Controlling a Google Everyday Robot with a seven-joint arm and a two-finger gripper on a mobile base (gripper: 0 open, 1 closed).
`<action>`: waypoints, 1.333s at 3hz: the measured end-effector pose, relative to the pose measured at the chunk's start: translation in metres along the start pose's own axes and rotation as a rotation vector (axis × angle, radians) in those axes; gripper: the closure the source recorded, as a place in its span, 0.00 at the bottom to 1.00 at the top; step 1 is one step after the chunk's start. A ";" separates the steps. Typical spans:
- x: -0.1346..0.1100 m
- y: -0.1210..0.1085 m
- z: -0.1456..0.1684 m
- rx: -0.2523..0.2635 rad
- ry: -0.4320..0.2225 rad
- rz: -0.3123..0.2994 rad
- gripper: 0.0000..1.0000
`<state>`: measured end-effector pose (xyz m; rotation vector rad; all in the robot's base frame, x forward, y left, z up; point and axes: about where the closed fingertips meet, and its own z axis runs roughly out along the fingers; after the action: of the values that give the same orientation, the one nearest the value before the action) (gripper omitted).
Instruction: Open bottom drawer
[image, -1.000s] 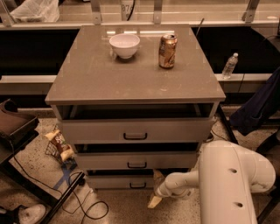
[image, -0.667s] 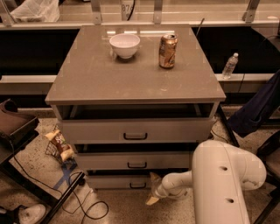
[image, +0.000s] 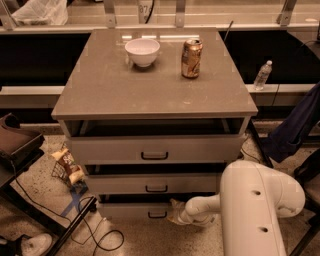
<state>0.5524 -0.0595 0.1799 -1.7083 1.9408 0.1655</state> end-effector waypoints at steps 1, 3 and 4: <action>0.000 0.000 0.000 -0.001 0.000 0.000 0.87; 0.001 0.016 -0.007 -0.031 -0.020 0.008 1.00; -0.001 0.016 -0.011 -0.032 -0.020 0.008 1.00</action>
Offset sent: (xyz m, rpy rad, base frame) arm -0.0003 0.0005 -0.0003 0.0004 0.0006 0.0005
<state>0.5343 -0.0603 0.1854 -1.7129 1.9405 0.2175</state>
